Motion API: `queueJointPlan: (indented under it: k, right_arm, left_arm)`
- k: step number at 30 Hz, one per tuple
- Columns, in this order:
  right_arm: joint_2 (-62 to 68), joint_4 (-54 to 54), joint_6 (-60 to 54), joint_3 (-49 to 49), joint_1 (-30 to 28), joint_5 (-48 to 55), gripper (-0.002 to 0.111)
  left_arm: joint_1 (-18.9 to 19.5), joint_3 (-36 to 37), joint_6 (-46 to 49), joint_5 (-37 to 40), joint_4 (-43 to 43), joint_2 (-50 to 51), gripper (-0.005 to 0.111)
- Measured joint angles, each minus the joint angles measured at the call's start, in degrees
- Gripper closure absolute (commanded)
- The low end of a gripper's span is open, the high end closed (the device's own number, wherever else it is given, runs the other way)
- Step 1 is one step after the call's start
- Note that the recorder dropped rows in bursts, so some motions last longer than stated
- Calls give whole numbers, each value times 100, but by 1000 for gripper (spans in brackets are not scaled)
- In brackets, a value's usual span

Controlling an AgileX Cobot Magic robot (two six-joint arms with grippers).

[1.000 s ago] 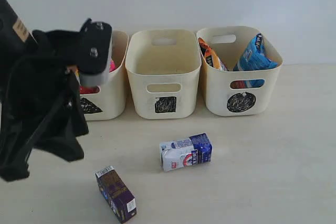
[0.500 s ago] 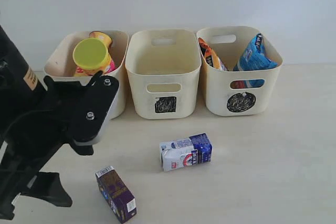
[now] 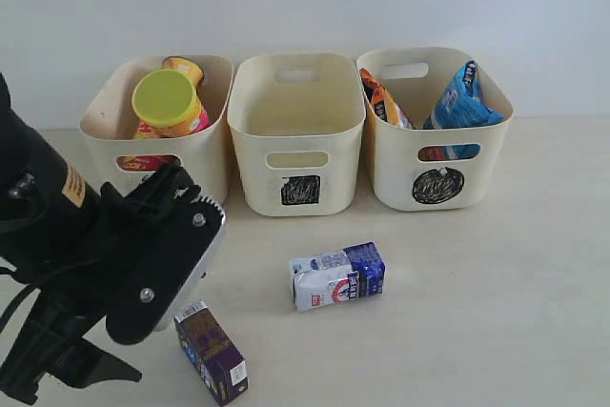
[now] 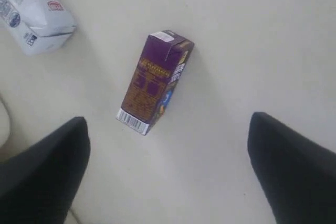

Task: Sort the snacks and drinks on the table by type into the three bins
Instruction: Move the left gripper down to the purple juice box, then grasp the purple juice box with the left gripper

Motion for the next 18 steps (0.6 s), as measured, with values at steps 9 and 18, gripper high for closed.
queueJointPlan:
  k: [9, 18]
  right_arm:
    - [0, 0, 0, 0, 0, 0, 108]
    - [0, 0, 0, 0, 0, 0, 108]
  left_arm:
    - [0, 185, 557, -675, 0, 612, 29]
    - [0, 185, 732, -1419, 362, 1485, 29]
